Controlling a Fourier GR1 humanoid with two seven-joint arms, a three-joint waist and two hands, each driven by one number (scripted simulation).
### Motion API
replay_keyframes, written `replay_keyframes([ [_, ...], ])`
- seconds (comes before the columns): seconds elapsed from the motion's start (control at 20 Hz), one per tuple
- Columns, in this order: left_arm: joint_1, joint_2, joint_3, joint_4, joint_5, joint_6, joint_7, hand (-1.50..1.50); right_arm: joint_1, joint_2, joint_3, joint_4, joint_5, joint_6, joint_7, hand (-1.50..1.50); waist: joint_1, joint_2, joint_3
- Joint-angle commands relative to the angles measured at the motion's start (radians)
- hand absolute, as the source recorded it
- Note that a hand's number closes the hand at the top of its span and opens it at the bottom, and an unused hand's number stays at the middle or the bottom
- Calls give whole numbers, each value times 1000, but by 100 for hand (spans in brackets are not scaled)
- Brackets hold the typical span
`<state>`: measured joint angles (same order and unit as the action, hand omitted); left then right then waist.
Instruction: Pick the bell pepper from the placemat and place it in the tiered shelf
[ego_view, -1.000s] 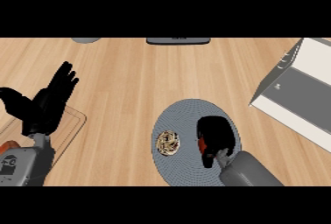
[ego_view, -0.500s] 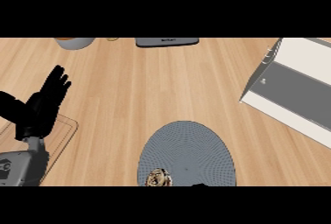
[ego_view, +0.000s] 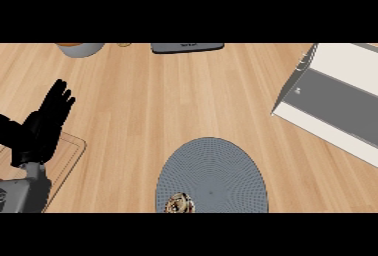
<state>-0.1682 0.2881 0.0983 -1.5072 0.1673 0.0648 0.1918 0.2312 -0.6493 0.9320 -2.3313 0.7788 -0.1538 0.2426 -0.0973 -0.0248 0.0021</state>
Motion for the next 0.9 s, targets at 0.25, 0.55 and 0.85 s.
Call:
replay_keyframes([
  [0.25, -8, 9, 9, -10, 16, -17, 8, 0, 151, -201, -240, -325, -103, -133, -5, 150, 9, 14, -2],
  [0.55, 13, 3, 4, -23, 9, -13, 5, 0, 202, -256, -405, -278, -215, -201, -9, 150, 17, 17, -2],
  [0.85, -13, 11, 1, -25, 12, -22, 17, 0, 199, -271, -566, -214, -313, -231, 5, 150, 30, 24, -2],
])
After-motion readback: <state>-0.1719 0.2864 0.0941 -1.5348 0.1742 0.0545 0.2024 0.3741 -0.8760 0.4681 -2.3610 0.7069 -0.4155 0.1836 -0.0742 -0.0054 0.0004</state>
